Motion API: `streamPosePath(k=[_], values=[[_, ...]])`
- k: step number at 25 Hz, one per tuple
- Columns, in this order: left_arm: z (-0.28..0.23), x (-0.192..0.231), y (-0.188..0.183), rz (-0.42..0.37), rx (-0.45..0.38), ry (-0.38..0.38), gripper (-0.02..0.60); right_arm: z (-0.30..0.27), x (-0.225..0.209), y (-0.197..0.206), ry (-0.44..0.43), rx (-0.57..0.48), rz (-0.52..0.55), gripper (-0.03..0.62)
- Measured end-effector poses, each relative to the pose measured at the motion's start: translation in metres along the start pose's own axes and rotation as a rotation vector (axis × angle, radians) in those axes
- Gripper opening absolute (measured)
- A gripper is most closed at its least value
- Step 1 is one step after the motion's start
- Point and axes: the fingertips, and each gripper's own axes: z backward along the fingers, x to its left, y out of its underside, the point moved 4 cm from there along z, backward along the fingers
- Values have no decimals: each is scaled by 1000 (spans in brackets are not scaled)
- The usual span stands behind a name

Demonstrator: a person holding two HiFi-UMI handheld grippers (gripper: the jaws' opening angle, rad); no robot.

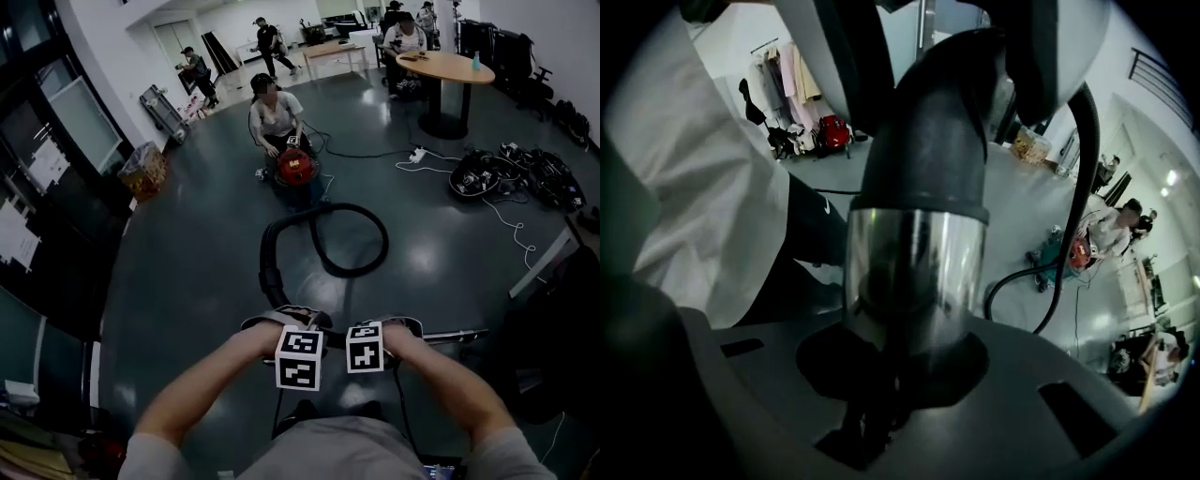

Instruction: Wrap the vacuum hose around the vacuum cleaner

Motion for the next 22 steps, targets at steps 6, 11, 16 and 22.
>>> streamPosePath(k=[6,11,16,22], values=[[-22,6,1,21,-35,83,229,-5,-4,18,-98,101,13,77],[-30,32,4,-44,-130,105,229,-2,-21,25,-151,160,-14,77],[-52,55,19,-99,-225,158,227,0,-52,22,-152,203,-43,77],[-69,73,61,-148,-284,237,159,-10,-86,0,-189,249,-95,72]])
